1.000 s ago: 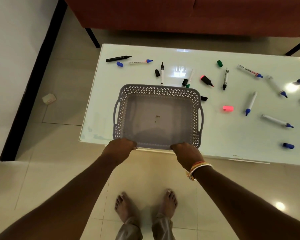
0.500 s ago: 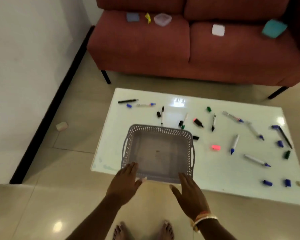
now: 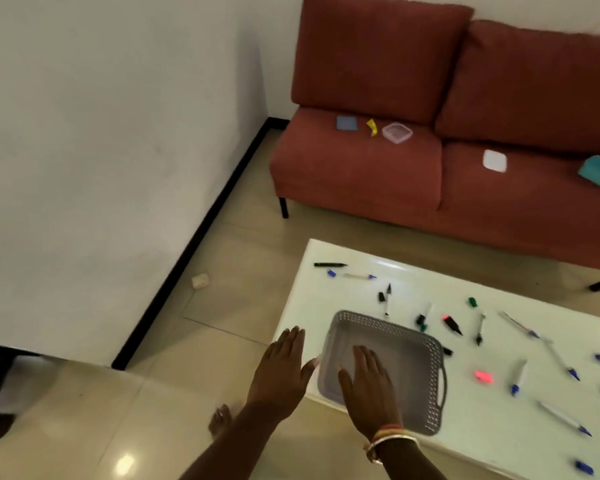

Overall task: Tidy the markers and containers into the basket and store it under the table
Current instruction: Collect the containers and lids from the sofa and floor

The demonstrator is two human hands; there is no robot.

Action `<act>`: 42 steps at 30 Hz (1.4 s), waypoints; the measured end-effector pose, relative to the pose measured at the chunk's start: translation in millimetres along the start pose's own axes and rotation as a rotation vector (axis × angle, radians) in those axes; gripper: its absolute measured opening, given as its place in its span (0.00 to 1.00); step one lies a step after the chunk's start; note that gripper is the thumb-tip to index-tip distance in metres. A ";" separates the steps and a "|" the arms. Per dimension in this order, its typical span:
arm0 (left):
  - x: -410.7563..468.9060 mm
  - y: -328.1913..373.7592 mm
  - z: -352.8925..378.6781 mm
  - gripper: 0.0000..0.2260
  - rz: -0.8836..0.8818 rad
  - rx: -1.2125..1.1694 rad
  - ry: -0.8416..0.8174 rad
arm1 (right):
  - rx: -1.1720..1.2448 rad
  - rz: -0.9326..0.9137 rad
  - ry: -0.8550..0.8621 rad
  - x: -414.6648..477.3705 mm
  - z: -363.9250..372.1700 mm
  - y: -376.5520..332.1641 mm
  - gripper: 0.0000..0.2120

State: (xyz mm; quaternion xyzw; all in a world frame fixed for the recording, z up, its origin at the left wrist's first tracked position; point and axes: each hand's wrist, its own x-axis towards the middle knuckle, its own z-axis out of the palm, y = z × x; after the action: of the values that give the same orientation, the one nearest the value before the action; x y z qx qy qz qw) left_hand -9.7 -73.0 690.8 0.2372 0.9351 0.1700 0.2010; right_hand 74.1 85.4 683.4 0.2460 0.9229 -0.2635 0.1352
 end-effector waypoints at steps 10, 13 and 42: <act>102.2 -161.7 -165.4 0.32 0.053 0.059 -0.011 | 0.071 -0.001 0.068 128.4 24.9 -209.9 0.30; 137.2 -194.3 -202.8 0.36 0.078 0.115 -0.030 | 0.137 0.024 0.092 162.4 22.7 -259.8 0.30; 752.1 15.9 -317.2 0.28 0.652 0.261 -0.118 | 0.244 0.449 0.453 650.2 -240.6 -176.7 0.30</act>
State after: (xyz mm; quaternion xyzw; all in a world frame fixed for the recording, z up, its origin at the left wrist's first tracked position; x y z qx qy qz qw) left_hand -755.2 254.7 748.5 0.5564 0.8108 0.0906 0.1577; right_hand -595.3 336.6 709.4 0.5096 0.8141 -0.2743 -0.0490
